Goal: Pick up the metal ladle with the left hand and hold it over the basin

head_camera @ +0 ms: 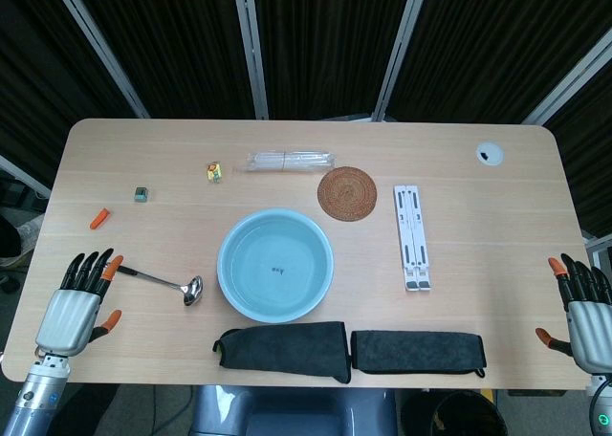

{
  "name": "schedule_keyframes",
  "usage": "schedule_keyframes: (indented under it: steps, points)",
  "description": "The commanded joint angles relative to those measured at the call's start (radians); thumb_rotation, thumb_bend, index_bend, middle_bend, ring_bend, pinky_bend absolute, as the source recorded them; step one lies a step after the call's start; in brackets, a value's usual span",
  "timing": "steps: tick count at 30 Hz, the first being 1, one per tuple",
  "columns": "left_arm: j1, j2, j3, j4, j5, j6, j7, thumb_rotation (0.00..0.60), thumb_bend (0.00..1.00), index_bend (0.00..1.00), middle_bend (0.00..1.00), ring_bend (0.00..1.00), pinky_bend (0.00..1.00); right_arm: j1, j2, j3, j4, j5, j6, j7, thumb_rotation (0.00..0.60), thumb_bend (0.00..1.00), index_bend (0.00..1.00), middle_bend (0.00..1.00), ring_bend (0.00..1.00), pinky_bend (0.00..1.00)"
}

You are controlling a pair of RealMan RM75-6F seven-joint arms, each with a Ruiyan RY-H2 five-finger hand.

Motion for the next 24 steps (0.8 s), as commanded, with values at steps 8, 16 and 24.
schedule_keyframes:
  steps: [8, 16, 24]
  points:
    - [-0.028, 0.027, 0.007, 0.02, 0.009, -0.051, -0.027, 0.6, 0.32, 0.25, 0.0, 0.0, 0.0, -0.003, 0.002, 0.004, -0.001, -0.003, 0.01, 0.009, 0.6, 0.0, 0.0, 0.0, 0.0, 0.0]
    - [-0.16, 0.081, -0.071, 0.108, -0.165, -0.335, -0.079, 0.6, 0.31, 0.37, 0.0, 0.0, 0.0, 0.004, -0.014, 0.016, 0.016, 0.044, -0.016, -0.02, 0.6, 0.0, 0.0, 0.0, 0.0, 0.0]
    - [-0.227, -0.017, -0.097, 0.257, -0.228, -0.435, -0.083, 0.6, 0.31, 0.39, 0.0, 0.0, 0.0, 0.008, -0.026, 0.025, 0.029, 0.07, -0.025, -0.038, 0.6, 0.0, 0.0, 0.0, 0.0, 0.0]
